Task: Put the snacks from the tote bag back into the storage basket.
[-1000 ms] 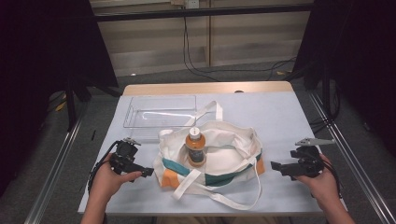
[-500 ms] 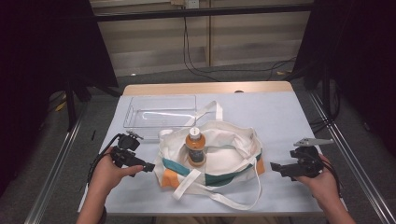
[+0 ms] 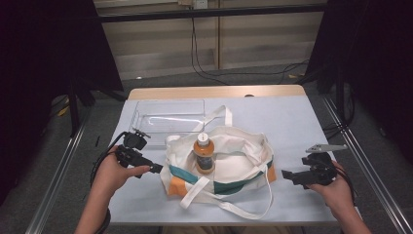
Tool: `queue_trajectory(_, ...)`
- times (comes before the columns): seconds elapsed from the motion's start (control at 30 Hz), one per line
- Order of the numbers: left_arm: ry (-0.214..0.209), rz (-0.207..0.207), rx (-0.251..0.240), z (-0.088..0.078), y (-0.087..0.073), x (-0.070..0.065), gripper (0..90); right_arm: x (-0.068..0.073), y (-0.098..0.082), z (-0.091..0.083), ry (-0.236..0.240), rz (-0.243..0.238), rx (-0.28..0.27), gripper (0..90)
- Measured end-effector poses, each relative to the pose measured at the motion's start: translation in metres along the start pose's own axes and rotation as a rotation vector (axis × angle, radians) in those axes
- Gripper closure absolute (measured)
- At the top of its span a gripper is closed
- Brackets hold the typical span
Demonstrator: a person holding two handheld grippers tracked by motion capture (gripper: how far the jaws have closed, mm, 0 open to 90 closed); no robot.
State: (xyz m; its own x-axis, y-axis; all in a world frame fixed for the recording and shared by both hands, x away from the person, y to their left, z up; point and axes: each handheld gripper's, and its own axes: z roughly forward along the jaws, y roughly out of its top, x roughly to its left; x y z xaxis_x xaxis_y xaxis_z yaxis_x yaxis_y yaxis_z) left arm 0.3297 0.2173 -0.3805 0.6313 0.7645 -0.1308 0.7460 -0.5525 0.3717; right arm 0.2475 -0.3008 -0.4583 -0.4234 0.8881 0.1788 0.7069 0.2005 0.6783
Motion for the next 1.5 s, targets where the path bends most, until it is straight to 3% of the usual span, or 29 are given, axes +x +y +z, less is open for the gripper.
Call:
queue_trajectory(0.07,-0.003,-0.012,-0.002,-0.001,0.002,-0.002,8.1,0.000,0.000,0.000,0.002,-0.004,-0.002,1.2)
queue_trajectory(0.47,-0.022,0.006,0.003,-0.008,0.018,-0.009,9.0,-0.001,0.000,-0.002,0.006,-0.004,-0.008,1.4)
queue_trajectory(0.77,-0.024,0.012,0.036,-0.014,0.027,-0.013,9.8,0.001,0.001,-0.002,0.008,-0.004,-0.004,1.6)
queue_trajectory(1.2,-0.054,0.021,0.040,-0.015,0.042,-0.028,11.2,0.002,0.002,-0.002,0.011,-0.001,-0.002,1.8)
queue_trajectory(1.27,-0.057,0.043,0.053,-0.015,0.045,-0.028,11.4,0.002,0.002,-0.002,0.012,-0.004,-0.003,1.8)
queue_trajectory(1.37,-0.067,0.022,0.050,-0.014,0.047,-0.032,11.6,0.002,0.002,-0.002,0.013,-0.005,-0.002,1.9)
queue_trajectory(1.5,-0.069,0.047,0.069,-0.015,0.052,-0.034,12.1,0.002,0.002,-0.002,0.013,0.000,0.001,1.9)
